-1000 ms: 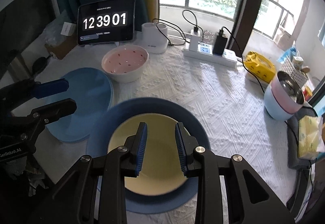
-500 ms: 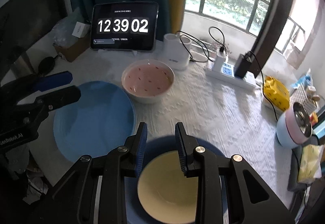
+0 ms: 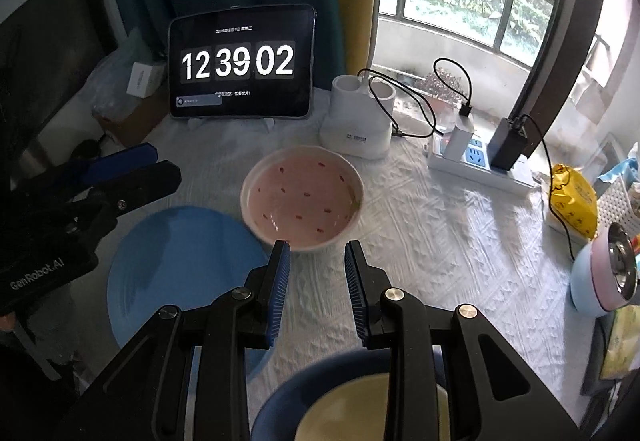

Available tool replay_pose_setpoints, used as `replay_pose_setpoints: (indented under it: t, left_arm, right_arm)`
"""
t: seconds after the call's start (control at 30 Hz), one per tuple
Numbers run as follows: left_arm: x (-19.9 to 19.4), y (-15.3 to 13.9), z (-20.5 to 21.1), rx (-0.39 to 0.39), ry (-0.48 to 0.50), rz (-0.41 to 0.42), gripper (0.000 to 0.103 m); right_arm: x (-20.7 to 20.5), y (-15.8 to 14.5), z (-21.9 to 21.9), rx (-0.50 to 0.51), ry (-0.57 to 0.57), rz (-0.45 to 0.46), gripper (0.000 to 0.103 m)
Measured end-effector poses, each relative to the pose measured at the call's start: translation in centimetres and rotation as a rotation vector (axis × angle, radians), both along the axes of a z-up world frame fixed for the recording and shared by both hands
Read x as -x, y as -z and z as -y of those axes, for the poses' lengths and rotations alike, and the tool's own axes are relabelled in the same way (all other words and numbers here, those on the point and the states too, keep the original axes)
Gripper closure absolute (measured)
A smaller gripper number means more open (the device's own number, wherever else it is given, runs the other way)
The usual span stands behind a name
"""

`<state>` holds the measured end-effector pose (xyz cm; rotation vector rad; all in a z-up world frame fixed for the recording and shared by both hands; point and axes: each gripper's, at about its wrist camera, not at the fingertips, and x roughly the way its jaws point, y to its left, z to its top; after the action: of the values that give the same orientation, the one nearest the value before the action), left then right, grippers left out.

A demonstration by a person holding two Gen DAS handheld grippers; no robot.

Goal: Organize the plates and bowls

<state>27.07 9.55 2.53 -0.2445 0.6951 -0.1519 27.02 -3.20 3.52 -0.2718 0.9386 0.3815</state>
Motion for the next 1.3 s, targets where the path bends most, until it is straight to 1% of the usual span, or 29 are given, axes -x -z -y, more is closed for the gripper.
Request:
replay_pose_setpoints:
  t: [0.07, 0.27, 0.4, 0.5, 0.63, 0.77, 0.87, 0.97, 1.07, 1.17, 1.23, 1.3]
  left_arm:
    - [-1.1, 0.4, -0.2, -0.002, 0.013, -0.016, 0.057]
    - [-3.5, 1.9, -1.5, 0.026, -0.016, -0.066, 0.057]
    - [-4.9, 3.3, -1.8, 0.053, -0.017, -0.120, 0.056]
    - [-6.0, 4.2, -1.6, 0.074, -0.006, -0.160, 0.056]
    - [-6.9, 5.2, -0.9, 0.078, 0.005, -0.196, 0.056]
    - [-7.3, 6.2, -0.1, 0.073, 0.024, -0.218, 0.056]
    - [-7.6, 6.8, 0.1, 0.076, 0.029, -0.240, 0.056]
    - [-8.0, 7.4, 0.2, 0.089, 0.032, -0.257, 0.056]
    - [-8.3, 8.1, 0.2, 0.110, 0.038, -0.279, 0.056]
    - [-8.5, 8.7, 0.0, 0.126, 0.045, -0.299, 0.056]
    - [-8.5, 8.9, -0.1, 0.135, 0.043, -0.298, 0.056]
    - [-8.4, 9.1, 0.2, 0.124, 0.042, -0.290, 0.057]
  right_arm:
    - [-1.0, 0.3, -0.2, -0.009, 0.010, -0.013, 0.073]
    - [-3.9, 1.6, -0.4, -0.031, 0.043, -0.054, 0.073]
    - [-5.7, 2.7, -0.5, -0.046, 0.059, -0.087, 0.073]
    - [-7.4, 3.9, -0.3, -0.065, 0.084, -0.131, 0.073]
    - [-9.4, 5.8, 0.5, -0.095, 0.143, -0.201, 0.073]
    - [-10.3, 7.0, 1.5, -0.121, 0.206, -0.228, 0.073]
    - [-10.8, 8.0, 1.8, -0.124, 0.220, -0.254, 0.073]
    - [-11.1, 8.7, 1.7, -0.126, 0.217, -0.292, 0.073]
    - [-11.3, 8.7, 1.6, -0.116, 0.215, -0.301, 0.073]
    - [-11.6, 9.3, 1.3, -0.107, 0.206, -0.338, 0.073]
    - [-11.7, 9.7, 1.0, -0.099, 0.196, -0.355, 0.073]
    - [-11.9, 10.0, 0.8, -0.093, 0.193, -0.365, 0.073]
